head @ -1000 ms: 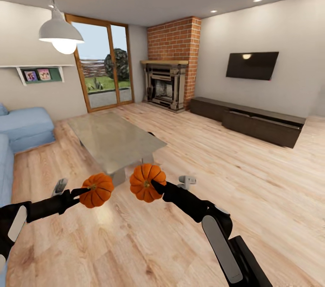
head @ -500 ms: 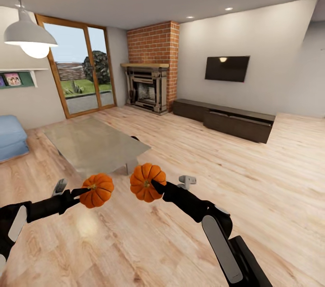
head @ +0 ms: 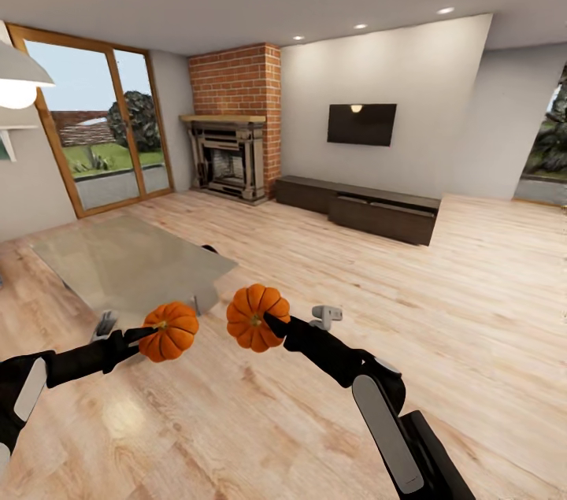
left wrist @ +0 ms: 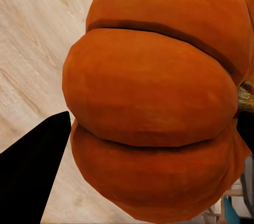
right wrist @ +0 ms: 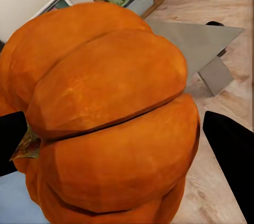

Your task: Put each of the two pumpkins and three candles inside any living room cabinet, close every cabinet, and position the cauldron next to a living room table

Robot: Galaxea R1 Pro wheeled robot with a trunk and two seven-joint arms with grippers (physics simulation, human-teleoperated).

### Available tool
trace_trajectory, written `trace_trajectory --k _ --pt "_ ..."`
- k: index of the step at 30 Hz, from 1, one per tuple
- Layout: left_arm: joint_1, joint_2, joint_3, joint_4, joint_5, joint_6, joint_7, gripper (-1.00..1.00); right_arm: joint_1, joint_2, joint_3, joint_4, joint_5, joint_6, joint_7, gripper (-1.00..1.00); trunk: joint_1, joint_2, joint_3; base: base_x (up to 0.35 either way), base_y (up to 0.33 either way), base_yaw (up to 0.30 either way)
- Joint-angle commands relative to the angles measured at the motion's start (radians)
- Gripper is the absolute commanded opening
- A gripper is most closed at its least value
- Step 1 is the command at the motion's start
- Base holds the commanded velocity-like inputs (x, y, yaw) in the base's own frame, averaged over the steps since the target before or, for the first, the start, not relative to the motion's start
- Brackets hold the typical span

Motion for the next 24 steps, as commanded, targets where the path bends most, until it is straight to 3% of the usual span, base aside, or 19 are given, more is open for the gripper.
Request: trace_trajectory --k 1,15,24 --pt "-0.001 0.000 0.001 0.000 0.004 0.007 -0.004 -1.00 -0.001 0.001 -0.002 0.000 -0.002 0.004 0.003 -1.00 -0.004 0.007 0.002 0.000 0.000 -0.091" --pt "-0.001 0.000 0.001 0.000 0.002 0.006 -0.004 -1.00 0.001 -0.001 -0.015 0.000 -0.001 -0.012 0.003 -1.00 -0.058 0.105 0.047 0.000 0.000 -0.011" --pt "-0.001 0.000 0.000 0.000 0.002 0.007 -0.004 -1.00 0.001 0.001 -0.015 0.000 -0.002 -0.012 0.003 -1.00 -0.092 0.168 0.081 0.000 0.000 -0.226"
